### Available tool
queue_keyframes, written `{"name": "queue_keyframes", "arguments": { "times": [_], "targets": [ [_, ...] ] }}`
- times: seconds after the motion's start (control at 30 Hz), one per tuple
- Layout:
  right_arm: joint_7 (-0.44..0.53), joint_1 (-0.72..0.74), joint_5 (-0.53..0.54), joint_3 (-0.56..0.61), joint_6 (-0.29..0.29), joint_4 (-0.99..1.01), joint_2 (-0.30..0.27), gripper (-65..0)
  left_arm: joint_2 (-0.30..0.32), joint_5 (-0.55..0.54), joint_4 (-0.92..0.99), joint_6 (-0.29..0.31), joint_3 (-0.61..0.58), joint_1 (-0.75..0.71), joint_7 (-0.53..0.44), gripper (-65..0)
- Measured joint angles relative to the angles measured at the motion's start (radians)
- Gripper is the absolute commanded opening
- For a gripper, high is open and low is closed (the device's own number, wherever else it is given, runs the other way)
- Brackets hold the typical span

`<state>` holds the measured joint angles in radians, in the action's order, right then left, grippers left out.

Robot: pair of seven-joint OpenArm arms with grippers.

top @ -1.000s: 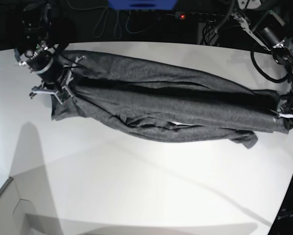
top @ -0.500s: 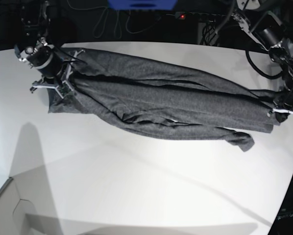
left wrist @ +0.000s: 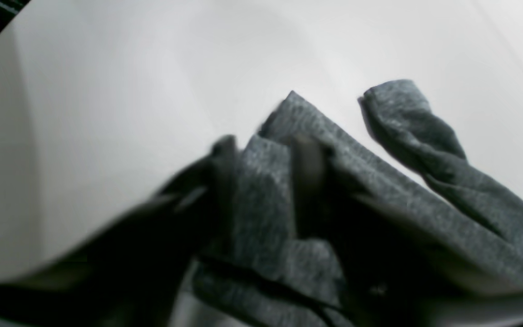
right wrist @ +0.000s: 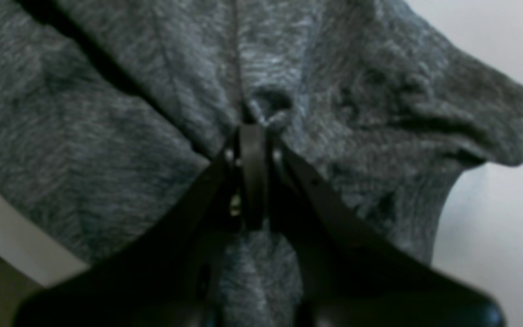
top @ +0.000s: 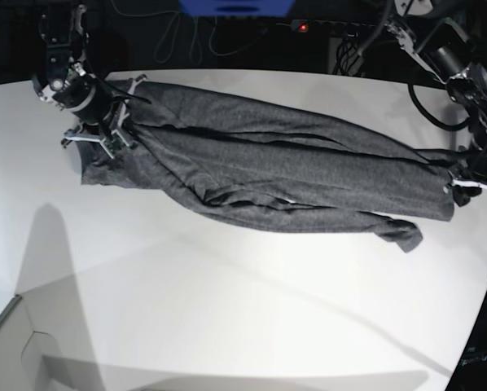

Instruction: Layout the t-shirt on the table in an organized manner, then fold the t-shirt properly

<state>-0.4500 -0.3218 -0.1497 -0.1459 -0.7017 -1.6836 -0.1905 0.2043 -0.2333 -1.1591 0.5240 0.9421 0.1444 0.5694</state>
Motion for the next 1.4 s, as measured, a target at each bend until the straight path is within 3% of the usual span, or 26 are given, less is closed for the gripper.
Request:
{"name": "queue_keyframes", "arguments": {
  "times": [0.13, 0.37, 0.5, 0.6, 0.77, 0.9, 1.03, 1.07, 1.17, 1.4],
  "targets": [
    [-0.002, 0.000, -0.001, 0.000, 0.000, -0.003, -0.014, -49.4, 0.001, -0.004, -0.005, 0.000, 0.005, 0.000, -0.001, -37.5],
    [-0.027, -0.007, -0.013, -0.008, -0.001, -0.075, -0.011, -49.2, -0.005, -0.011, -0.169, -0.005, 0.005, 0.007, -0.002, -37.4],
    [-0.024, -0.008, -0.008, -0.009, -0.001, -0.138, -0.007, -49.1, -0.013, -0.129, -0.223, -0.002, 0.002, 0.013, -0.004, -37.4],
    [-0.032, -0.009, -0.011, -0.010, -0.001, -0.157, -0.002, -49.0, -0.010, -0.140, -0.214, -0.007, -0.025, 0.032, 0.008, -37.4],
    [-0.032, -0.009, -0.009, -0.010, -0.001, -0.162, 0.017, -49.0, -0.021, -0.072, -0.089, -0.011, -0.137, 0.107, -0.011, -37.4],
    [-0.032, -0.013, -0.011, -0.009, -0.001, -0.162, 0.027, -49.0, -0.023, -0.040, 0.066, -0.017, -0.156, 0.169, -0.004, -37.4],
    [-0.034, -0.014, -0.011, -0.010, -0.001, -0.162, 0.028, -49.1, -0.018, -0.003, 0.192, -0.033, -0.155, 0.212, -0.153, -37.4],
    [-0.033, -0.014, -0.011, -0.010, -0.001, -0.162, 0.027, -49.1, -0.018, 0.005, 0.216, -0.065, -0.160, 0.211, -0.187, -37.4],
    [-0.035, -0.014, -0.011, -0.010, -0.001, -0.162, 0.027, -49.1, -0.019, 0.024, 0.278, -0.114, -0.161, 0.205, -0.221, -37.4],
    [-0.035, -0.013, -0.011, -0.010, -0.001, -0.162, 0.027, -49.0, -0.019, 0.019, 0.354, -0.117, -0.161, 0.211, -0.246, -37.4]
  ]
}}
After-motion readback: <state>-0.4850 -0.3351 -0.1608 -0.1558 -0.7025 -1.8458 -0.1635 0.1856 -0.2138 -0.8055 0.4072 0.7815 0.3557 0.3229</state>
